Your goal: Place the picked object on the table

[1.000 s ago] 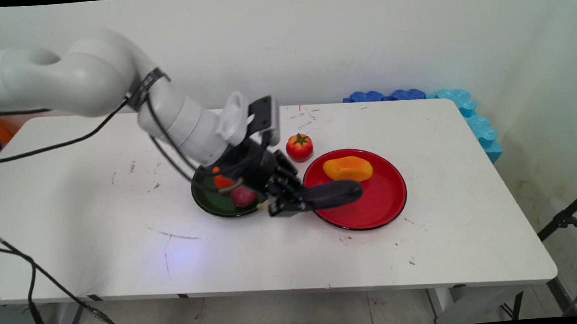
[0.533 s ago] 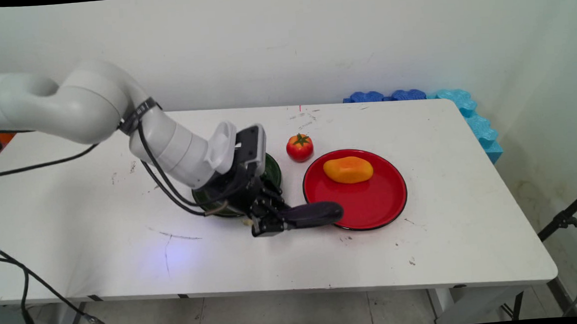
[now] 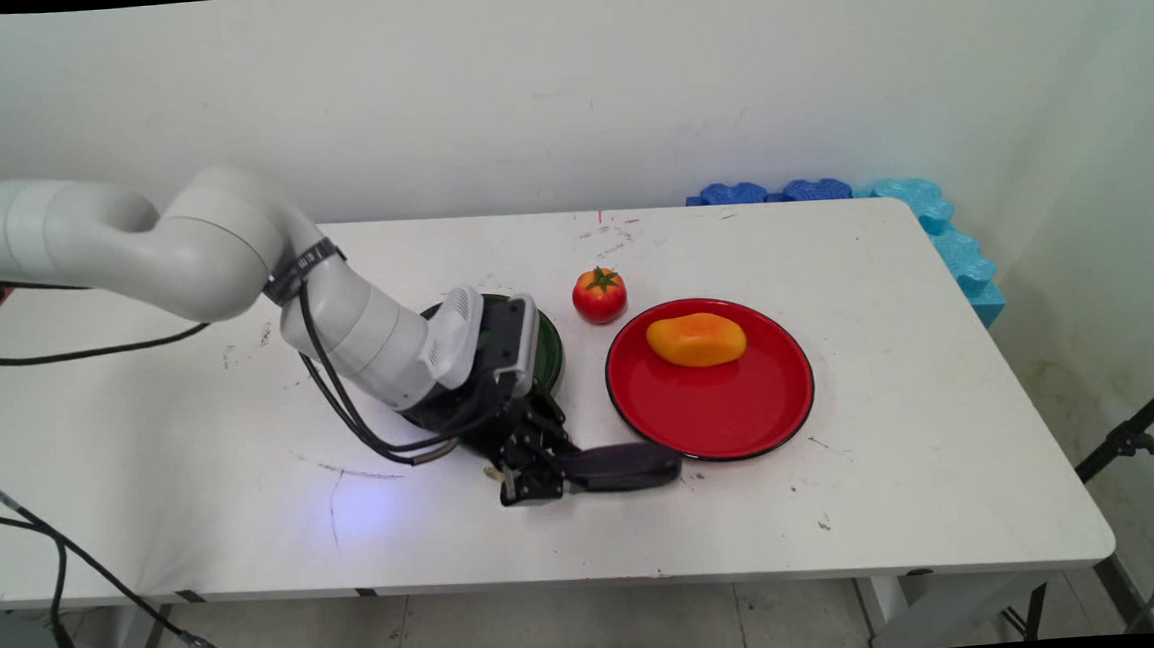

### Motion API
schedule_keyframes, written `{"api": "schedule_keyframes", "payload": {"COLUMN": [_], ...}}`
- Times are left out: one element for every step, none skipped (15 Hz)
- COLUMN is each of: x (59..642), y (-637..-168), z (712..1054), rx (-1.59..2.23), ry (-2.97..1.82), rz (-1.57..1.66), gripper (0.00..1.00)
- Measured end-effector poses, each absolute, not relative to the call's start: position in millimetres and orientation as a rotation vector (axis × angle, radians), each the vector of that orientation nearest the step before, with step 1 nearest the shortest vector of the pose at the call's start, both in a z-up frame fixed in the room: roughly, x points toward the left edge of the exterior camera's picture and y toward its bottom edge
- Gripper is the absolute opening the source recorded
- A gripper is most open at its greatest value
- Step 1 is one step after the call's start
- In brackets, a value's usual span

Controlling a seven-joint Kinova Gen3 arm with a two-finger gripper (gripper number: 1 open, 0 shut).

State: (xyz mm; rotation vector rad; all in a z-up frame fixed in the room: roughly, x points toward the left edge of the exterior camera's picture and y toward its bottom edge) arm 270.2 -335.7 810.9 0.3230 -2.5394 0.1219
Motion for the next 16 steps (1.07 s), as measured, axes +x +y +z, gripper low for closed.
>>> {"api": "schedule_keyframes", "payload": {"x": [270,269,268,268,267,266,266,265,265,264,264,264,263,263,263,262], "y": [-336,-336,-336,-336,-336,-336,-335,-335,-334,-334,-334,-334,-334,-333,-333,-333], "z": [808,806,804,802,801,800,799,798,796,795,795,794,794,794,794,795], "rx": [0.31,0.296,0.284,0.275,0.269,0.26,0.256,0.247,0.24,0.234,0.23,0.226,0.223,0.221,0.219,0.22], "ry": [-2.542,-2.545,-2.546,-2.547,-2.547,-2.547,-2.547,-2.547,-2.548,-2.548,-2.547,-2.546,-2.543,-2.541,-2.537,-2.531], "rz": [0.115,0.107,0.099,0.091,0.085,0.076,0.071,0.063,0.057,0.052,0.048,0.045,0.042,0.039,0.037,0.037], "gripper": [0.0,0.0,0.0,0.0,0.0,0.0,0.0,0.0,0.0,0.0,0.0,1.0,1.0,1.0,1.0,1.0]}}
